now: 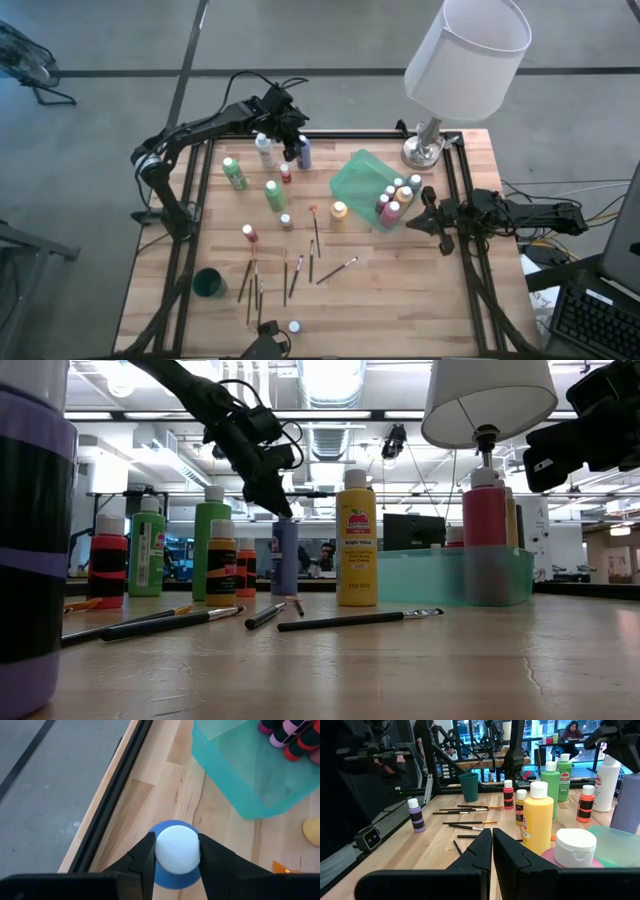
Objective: Pick & Place Paint Supplies
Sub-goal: Put the big blue paint bottle into the green bin
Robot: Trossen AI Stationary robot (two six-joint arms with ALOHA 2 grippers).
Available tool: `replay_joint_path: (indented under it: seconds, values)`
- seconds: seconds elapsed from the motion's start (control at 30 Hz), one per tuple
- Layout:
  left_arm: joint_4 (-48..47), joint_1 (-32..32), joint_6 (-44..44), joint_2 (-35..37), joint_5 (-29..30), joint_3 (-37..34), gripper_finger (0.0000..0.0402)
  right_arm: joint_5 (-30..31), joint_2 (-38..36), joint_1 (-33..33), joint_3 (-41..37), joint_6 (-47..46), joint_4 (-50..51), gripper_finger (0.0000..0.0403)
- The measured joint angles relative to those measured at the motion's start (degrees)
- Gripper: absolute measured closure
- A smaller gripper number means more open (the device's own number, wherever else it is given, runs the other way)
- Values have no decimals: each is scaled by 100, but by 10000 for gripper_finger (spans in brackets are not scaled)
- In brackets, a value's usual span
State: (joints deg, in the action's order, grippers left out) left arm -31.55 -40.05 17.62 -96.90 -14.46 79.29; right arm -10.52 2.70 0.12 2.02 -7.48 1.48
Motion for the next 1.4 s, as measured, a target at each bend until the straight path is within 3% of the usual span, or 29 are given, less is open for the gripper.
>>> replay_joint_path:
  seconds: [0.43,0.73,1.03,1.4]
  values:
    - [-110,4,-119,44,-4,107,279,1,2,0,0,1,0,390]
    - [-305,109,-161,55,-3,1065,279,2,2,0,0,2,0,390]
    - [-334,738,-39,60,-315,2095,278,1,2,0,0,2,0,390]
    - [-145,1290,151,-351,-300,2711,278,1,2,-1,0,2,0,390]
